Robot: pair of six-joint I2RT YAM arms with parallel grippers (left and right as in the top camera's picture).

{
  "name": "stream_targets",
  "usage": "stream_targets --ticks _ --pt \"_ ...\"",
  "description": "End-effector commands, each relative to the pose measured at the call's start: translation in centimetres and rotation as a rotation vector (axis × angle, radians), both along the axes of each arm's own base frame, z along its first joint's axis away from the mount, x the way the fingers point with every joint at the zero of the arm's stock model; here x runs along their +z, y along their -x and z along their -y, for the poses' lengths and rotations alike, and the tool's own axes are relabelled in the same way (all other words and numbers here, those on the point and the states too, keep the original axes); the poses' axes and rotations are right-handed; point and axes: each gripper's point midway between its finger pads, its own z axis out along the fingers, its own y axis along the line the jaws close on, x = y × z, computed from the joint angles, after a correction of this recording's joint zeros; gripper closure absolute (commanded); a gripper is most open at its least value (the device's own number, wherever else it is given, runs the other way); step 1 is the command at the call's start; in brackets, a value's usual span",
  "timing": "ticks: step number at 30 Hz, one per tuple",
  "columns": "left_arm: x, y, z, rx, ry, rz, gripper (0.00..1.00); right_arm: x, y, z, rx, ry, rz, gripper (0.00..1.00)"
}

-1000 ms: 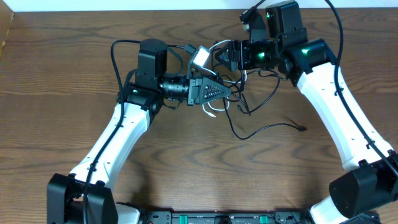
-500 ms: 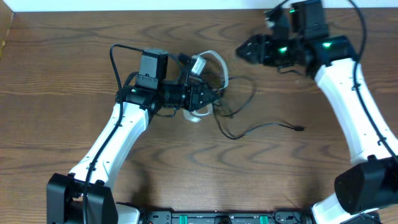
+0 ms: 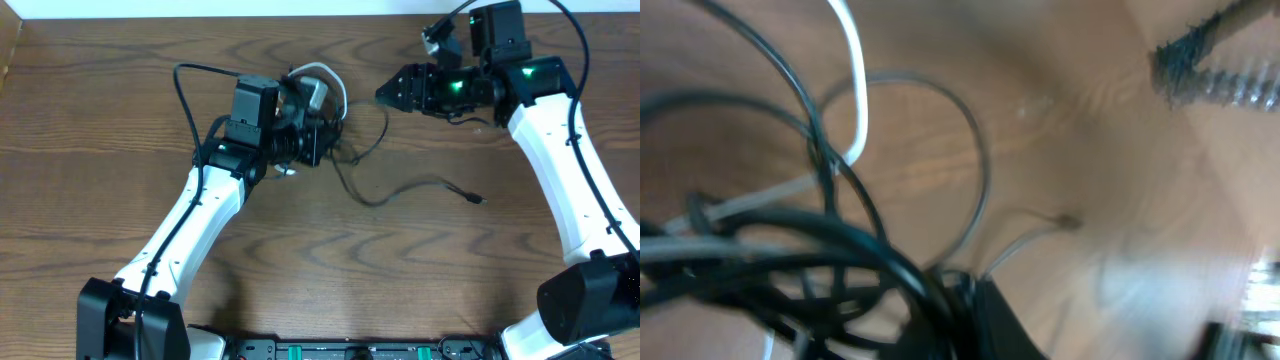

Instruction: Untangle cables

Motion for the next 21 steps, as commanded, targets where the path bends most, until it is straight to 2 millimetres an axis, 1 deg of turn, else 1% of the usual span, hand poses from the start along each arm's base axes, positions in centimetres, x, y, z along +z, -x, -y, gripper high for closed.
stream_targets --ticks 1,3,4,5,6,7,10,12,14,17,19,21 --pt "0.8 -1.4 -0.7 0.328 0.214 -0.307 0.92 -0.2 -0.6 0.6 -0.011 0.040 0.025 0.35" --pt "0.8 -1.3 -0.6 0.417 0.292 -0.428 0.92 -0.5 -0.8 1.1 -0.028 0.056 0.020 0.34" --pt "0.8 -1.2 -0.3 0.434 0.310 -0.460 0.83 -0.6 -0.8 1.4 -0.036 0.065 0.017 0.34" --pt "0.8 -1.0 0.0 0.433 0.314 -0.473 0.61 -0.8 -0.8 1.7 -0.045 0.073 0.010 0.34" --pt "0.7 -0.7 0.4 0.425 0.311 -0.480 0.27 -0.9 -0.9 2.0 -0.052 0.083 0.005 0.34" --pt "0.6 -0.4 0.8 0.416 0.304 -0.487 0.00 -1.1 -0.9 2.3 -0.061 0.092 0.001 0.34" --pt "-0.5 1.2 1.6 0.386 0.248 -0.520 0.01 -1.4 -0.9 3.0 -0.077 0.117 -0.006 0.33" --pt "-2.0 2.2 1.1 0.401 0.168 -0.541 0.01 -1.6 -0.9 3.1 -0.078 0.125 -0.010 0.32" --pt "-4.0 3.2 -0.4 0.443 0.049 -0.550 0.01 -1.7 -0.9 3.3 -0.085 0.138 -0.011 0.32" --pt "-6.6 4.4 -3.7 0.482 -0.177 -0.511 0.02 -2.0 -0.8 3.4 -0.090 0.161 -0.012 0.32" --pt "-7.5 4.8 -5.7 0.462 -0.325 -0.451 0.01 -2.1 -0.7 3.3 -0.090 0.173 -0.013 0.32" --pt "-7.9 4.8 -7.1 0.437 -0.426 -0.394 0.01 -2.2 -0.6 3.2 -0.087 0.186 -0.011 0.32"
